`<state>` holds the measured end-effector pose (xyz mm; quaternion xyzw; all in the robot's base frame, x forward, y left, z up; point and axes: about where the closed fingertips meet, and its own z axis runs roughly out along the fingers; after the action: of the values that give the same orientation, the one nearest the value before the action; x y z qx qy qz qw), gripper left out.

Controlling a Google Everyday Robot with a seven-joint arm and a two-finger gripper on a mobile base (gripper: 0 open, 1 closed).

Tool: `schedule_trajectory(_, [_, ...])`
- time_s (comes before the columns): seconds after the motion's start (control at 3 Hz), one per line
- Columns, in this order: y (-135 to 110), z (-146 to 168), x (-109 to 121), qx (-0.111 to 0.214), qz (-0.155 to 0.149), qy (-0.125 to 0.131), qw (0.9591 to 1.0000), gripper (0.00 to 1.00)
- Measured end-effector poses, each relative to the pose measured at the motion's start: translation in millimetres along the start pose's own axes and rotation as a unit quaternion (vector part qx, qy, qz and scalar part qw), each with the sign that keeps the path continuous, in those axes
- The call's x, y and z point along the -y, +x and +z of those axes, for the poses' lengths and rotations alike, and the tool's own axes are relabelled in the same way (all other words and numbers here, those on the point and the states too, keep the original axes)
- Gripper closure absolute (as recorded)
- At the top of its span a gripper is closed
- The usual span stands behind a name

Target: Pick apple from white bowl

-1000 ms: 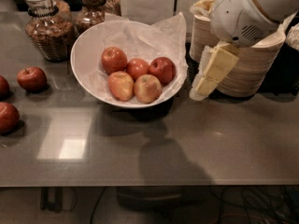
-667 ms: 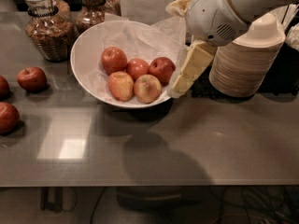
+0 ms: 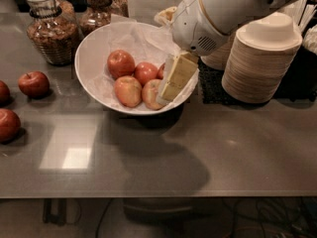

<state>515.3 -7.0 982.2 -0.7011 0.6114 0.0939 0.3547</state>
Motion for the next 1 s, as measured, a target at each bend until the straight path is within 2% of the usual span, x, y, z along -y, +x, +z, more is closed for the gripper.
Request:
schedule_trajectory(0.67, [-0.4, 47.7, 53.0, 0.061, -0.005, 0.027, 0.9978, 0.00])
schedule_trajectory(1.0, [2.3, 73.0, 71.3, 0.104, 0.031, 0.015, 0.9940, 0.00])
